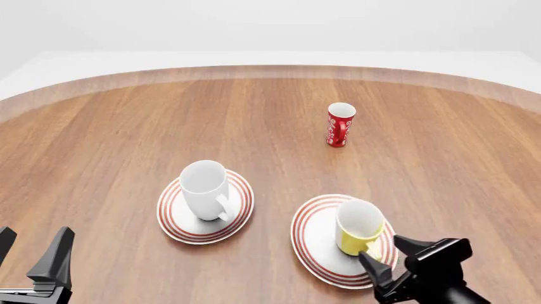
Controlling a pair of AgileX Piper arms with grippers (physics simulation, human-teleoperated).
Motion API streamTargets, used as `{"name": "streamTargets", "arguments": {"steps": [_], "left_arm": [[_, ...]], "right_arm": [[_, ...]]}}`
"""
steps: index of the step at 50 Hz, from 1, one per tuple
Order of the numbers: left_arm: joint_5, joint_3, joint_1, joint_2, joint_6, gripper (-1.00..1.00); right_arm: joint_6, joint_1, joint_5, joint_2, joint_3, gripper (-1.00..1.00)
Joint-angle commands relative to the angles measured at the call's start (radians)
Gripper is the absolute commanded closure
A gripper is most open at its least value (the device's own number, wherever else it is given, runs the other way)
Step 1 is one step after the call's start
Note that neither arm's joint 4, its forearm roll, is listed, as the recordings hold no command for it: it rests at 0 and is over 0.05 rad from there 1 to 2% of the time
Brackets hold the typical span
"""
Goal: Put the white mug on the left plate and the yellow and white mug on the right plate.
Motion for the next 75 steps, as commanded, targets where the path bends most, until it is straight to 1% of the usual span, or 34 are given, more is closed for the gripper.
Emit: {"name": "streamTargets", "arguments": {"steps": [1, 4, 8, 18, 22, 31, 39, 42, 55, 57, 63, 71, 75], "left_arm": [[0.000, 0.000, 0.000, 0.000, 0.000, -1.00], [0.000, 0.000, 0.000, 0.000, 0.000, -1.00], [0.000, 0.000, 0.000, 0.000, 0.000, -1.00], [0.000, 0.000, 0.000, 0.000, 0.000, -1.00], [0.000, 0.000, 0.000, 0.000, 0.000, -1.00], [0.000, 0.000, 0.000, 0.000, 0.000, -1.00], [0.000, 0.000, 0.000, 0.000, 0.000, -1.00], [0.000, 0.000, 0.000, 0.000, 0.000, -1.00], [0.000, 0.000, 0.000, 0.000, 0.000, -1.00], [0.000, 0.000, 0.000, 0.000, 0.000, -1.00], [0.000, 0.000, 0.000, 0.000, 0.000, -1.00], [0.000, 0.000, 0.000, 0.000, 0.000, -1.00], [0.000, 0.000, 0.000, 0.000, 0.000, -1.00]], "right_arm": [[-0.008, -0.016, 0.074, -0.090, -0.003, -1.00], [-0.008, -0.021, 0.098, -0.122, -0.004, -1.00], [-0.009, -0.026, 0.107, -0.139, -0.004, -1.00], [-0.013, -0.051, 0.221, -0.275, -0.011, -1.00], [-0.014, -0.062, 0.227, -0.287, -0.013, -1.00], [-0.031, -0.119, 0.284, -0.358, -0.036, -1.00], [-0.040, -0.141, 0.333, -0.410, -0.049, -1.00], [-0.040, -0.155, 0.369, -0.448, -0.057, -1.00], [-0.048, -0.195, 0.416, -0.506, -0.077, -1.00], [-0.049, -0.199, 0.444, -0.537, -0.079, -1.00], [-0.057, -0.221, 0.478, -0.576, -0.088, -1.00], [-0.062, -0.240, 0.501, -0.605, -0.094, -1.00], [-0.064, -0.255, 0.491, -0.599, -0.097, -1.00]]}}
